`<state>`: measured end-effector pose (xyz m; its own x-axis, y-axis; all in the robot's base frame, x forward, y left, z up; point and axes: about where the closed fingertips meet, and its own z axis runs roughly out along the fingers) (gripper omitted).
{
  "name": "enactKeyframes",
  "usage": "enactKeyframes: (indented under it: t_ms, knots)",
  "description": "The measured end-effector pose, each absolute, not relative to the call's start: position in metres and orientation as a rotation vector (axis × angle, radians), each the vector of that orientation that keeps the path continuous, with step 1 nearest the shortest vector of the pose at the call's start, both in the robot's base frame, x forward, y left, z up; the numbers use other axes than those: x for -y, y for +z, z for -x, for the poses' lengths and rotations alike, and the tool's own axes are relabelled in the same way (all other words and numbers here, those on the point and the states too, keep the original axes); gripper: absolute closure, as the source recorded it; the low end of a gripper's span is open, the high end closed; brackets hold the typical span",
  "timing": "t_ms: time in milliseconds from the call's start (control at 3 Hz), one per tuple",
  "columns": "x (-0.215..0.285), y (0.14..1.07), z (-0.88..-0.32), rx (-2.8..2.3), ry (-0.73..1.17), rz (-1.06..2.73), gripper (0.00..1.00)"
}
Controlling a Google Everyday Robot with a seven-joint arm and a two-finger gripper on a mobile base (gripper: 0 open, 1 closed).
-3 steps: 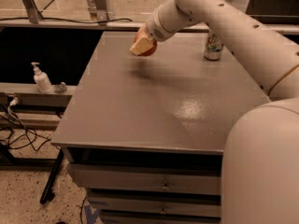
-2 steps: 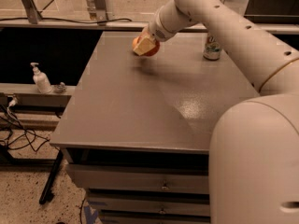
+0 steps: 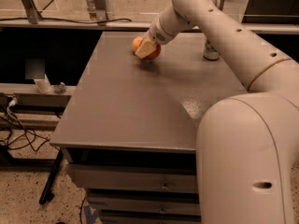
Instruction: Move apple near orange
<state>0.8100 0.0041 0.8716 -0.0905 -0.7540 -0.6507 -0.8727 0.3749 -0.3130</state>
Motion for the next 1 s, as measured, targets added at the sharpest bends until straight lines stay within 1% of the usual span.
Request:
enactKeyframes:
  t_ms: [1000]
  knots:
    - [0.0026,0.8629,-0.8140,-1.909,0.205,1.424,0.13]
